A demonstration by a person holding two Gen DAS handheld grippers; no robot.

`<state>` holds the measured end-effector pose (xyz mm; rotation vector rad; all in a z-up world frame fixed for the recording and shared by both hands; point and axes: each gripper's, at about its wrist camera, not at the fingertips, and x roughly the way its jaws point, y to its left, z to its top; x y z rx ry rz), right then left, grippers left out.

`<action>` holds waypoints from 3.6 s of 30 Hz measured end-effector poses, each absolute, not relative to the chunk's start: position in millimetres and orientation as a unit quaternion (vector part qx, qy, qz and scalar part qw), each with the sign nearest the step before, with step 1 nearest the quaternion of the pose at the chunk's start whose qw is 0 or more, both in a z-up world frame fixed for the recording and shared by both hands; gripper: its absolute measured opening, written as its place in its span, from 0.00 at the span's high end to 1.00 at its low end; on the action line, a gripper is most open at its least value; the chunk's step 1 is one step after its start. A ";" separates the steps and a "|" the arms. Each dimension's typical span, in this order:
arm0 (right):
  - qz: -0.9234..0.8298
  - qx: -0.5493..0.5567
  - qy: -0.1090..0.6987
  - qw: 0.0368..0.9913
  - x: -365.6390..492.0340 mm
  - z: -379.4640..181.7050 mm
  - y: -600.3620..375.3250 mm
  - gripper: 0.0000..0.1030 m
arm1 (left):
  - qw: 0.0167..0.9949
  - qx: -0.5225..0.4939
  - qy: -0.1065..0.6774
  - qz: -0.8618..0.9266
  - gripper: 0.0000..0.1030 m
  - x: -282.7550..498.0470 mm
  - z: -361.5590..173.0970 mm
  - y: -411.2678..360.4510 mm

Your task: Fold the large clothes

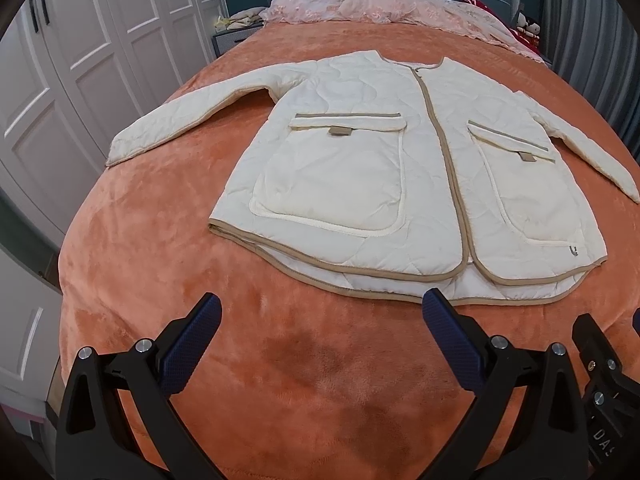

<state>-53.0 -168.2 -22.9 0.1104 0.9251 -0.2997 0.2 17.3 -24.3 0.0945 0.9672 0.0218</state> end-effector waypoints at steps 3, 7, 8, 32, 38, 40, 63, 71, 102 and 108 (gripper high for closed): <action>-0.144 0.053 0.447 0.881 -51.2 -25.2 -168.5 0.05 | 0.883 0.045 0.467 0.011 0.05 1.2 -26.3 17.8; -0.143 0.054 0.452 0.879 -48.8 -29.0 -168.9 0.05 | 0.881 0.044 0.471 0.012 0.05 3.1 -29.6 18.1; -0.142 0.054 0.453 0.879 -48.4 -29.8 -168.8 0.05 | 0.880 0.045 0.472 0.012 0.05 3.7 -30.7 18.0; -0.225 0.281 0.368 0.857 40.6 -21.1 -430.2 0.05 | 0.874 0.016 0.486 0.016 0.05 100.7 -33.9 24.4; -0.310 0.348 0.329 0.821 76.8 -49.3 -553.5 0.05 | 0.871 0.020 0.491 0.027 0.05 148.4 -43.2 17.0; -0.333 0.366 0.320 0.808 86.4 -60.4 -583.8 0.05 | 0.869 0.025 0.492 0.032 0.05 163.5 -47.1 12.7; -0.346 0.313 0.269 0.843 193.5 -52.9 -648.7 0.88 | 0.852 0.011 0.520 0.055 0.05 255.6 -89.9 -10.5; -0.125 0.201 0.253 0.938 294.1 43.5 -472.0 0.88 | 0.852 0.000 0.520 0.055 0.05 251.9 -87.4 -2.2; -0.056 0.322 0.374 0.868 237.5 -88.8 -409.8 0.48 | 0.802 -0.264 0.524 -0.115 0.51 371.1 -88.1 -8.2; -0.047 0.396 0.362 0.843 256.1 -108.3 -428.2 0.48 | 0.839 -0.242 0.478 -0.092 0.94 372.4 -59.1 9.9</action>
